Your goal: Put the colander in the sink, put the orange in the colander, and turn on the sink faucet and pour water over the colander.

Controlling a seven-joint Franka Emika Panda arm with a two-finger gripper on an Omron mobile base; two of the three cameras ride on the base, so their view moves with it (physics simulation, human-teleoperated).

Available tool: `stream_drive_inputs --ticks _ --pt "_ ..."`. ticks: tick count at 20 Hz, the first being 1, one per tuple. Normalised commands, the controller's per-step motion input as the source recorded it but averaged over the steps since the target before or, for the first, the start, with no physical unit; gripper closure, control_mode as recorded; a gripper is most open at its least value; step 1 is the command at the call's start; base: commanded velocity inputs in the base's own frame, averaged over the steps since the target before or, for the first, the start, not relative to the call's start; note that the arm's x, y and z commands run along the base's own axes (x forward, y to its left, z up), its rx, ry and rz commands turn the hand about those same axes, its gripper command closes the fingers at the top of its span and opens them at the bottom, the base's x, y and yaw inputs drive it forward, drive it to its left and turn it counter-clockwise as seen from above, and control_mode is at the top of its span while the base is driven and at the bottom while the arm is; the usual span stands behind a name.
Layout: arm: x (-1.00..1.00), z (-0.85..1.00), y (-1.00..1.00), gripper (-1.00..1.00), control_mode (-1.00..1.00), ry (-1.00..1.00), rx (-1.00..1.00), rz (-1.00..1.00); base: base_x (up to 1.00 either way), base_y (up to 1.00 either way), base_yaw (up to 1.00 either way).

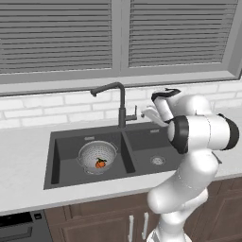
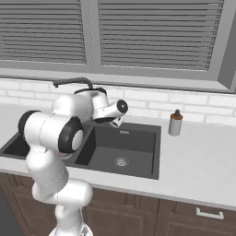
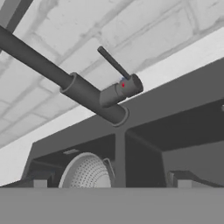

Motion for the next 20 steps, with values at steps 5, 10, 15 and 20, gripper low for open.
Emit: stream_drive_inputs --ticks 5,10,15,20 --pt "0.50 0.00 0.00 -1.00 -1.00 0.00 0.00 0.00 0.00 0.00 0.00" --pt "0.49 0.00 0.00 -1.00 -1.00 0.00 0.00 0.00 0.00 0.00 0.00" --pt "0.38 -0.11 0.08 -1.00 -1.00 0.01 0.00 0.00 0.00 0.00 0.00" --pt "0.28 -0.20 0.10 -1.00 -1.00 0.02 0.00 0.00 0.00 0.00 0.00"
